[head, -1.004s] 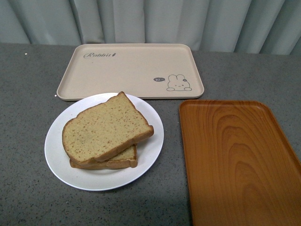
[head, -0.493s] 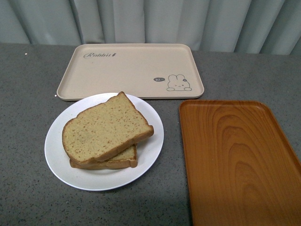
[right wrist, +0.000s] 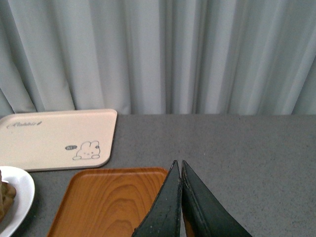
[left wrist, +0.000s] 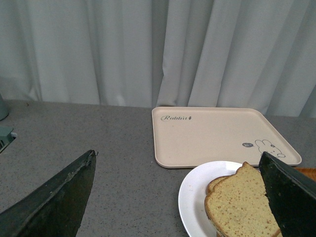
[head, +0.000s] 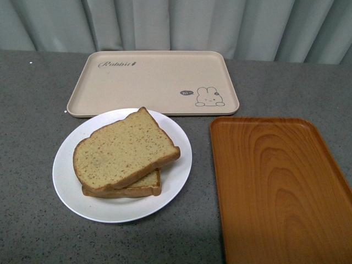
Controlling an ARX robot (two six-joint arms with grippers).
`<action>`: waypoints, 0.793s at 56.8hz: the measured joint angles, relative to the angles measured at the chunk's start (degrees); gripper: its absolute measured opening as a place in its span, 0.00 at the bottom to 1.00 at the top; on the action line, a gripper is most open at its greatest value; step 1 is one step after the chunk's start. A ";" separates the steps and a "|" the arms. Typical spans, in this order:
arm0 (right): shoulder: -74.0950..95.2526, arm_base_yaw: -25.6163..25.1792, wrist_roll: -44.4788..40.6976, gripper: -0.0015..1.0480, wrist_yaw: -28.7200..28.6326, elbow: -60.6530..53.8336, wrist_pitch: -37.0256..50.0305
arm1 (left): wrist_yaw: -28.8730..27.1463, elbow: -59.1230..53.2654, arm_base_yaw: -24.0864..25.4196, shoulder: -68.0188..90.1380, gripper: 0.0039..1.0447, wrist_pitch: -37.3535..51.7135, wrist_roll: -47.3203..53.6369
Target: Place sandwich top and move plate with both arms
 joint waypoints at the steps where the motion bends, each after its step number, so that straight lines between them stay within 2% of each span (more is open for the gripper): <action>1: -1.38 0.00 0.00 0.01 0.02 0.00 -0.35 | 0.00 0.00 0.00 0.00 0.94 0.00 0.00; 12: -2.21 0.00 0.00 0.01 0.00 0.00 -0.61 | 0.02 0.00 0.00 -0.02 0.94 0.00 0.00; 17: -2.25 0.00 -0.04 0.13 0.00 0.00 -0.63 | -1.49 0.37 -0.46 0.68 0.94 -1.18 -1.07; 19: -2.25 0.00 -0.04 0.20 -0.02 0.00 -0.63 | -6.36 2.89 -1.38 4.15 0.94 -7.65 -3.82; 21: -2.25 0.00 -0.02 0.25 0.02 0.00 -0.63 | -8.02 4.90 -1.44 8.68 0.94 -11.54 -7.08; 24: -2.27 0.00 -0.02 0.33 0.00 0.00 -0.63 | -7.17 6.32 -0.48 16.74 0.94 -11.93 -11.15; 32: -2.25 0.00 -0.02 0.55 -0.02 0.00 -0.66 | 0.70 6.97 3.37 37.13 0.94 0.24 -16.31; 40: -2.25 0.00 -0.02 0.85 -0.02 0.00 -0.66 | 13.97 8.92 7.45 66.38 0.94 23.63 -18.27; 42: -2.25 0.00 -0.02 0.92 -0.02 0.00 -0.66 | 15.37 9.84 7.78 70.58 0.94 26.47 -18.36; 45: -2.27 0.00 0.00 0.93 -0.02 0.00 -0.66 | 17.14 11.56 8.28 76.74 0.94 30.21 -19.34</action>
